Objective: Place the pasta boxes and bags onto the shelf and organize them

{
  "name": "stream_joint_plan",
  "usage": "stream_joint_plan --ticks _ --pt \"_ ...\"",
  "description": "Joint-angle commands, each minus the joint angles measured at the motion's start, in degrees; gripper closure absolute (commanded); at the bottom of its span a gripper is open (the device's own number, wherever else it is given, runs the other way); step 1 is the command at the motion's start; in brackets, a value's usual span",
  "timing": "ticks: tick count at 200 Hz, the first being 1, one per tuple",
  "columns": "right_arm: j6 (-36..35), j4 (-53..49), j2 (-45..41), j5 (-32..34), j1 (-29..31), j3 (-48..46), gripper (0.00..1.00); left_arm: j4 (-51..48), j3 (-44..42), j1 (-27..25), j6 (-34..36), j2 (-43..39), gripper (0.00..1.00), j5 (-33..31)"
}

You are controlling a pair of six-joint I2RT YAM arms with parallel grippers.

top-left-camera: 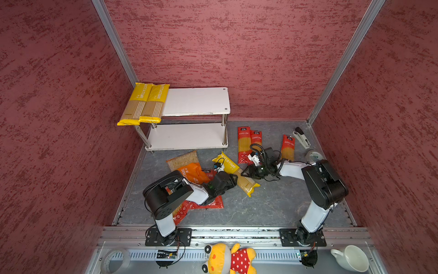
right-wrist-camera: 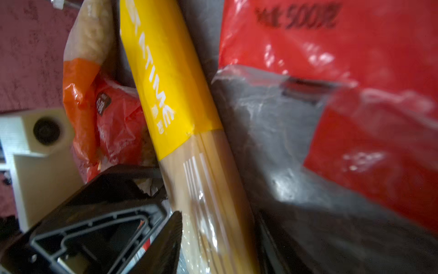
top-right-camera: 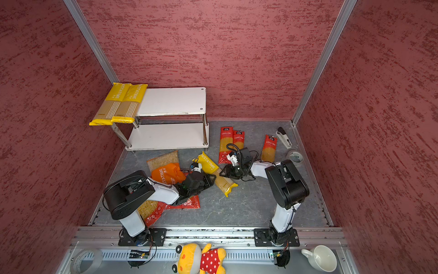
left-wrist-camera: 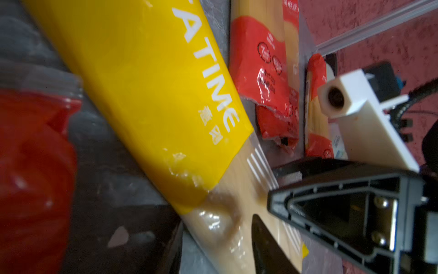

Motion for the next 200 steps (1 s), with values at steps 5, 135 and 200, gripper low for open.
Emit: stream_joint_plan --ticks 5,135,200 --pt "2.2 1.5 0.8 -5.3 1.0 -4.5 0.6 2.4 -0.9 0.3 0.0 0.2 0.58 1.9" --pt "28.2 34.2 -14.0 -10.5 1.0 -19.8 1.0 -8.4 -1.4 2.5 5.2 -15.7 0.48 -1.2" --pt "37.0 47.0 -24.6 -4.2 1.0 -20.4 1.0 -18.6 0.5 5.2 14.3 -31.2 0.4 -0.8"
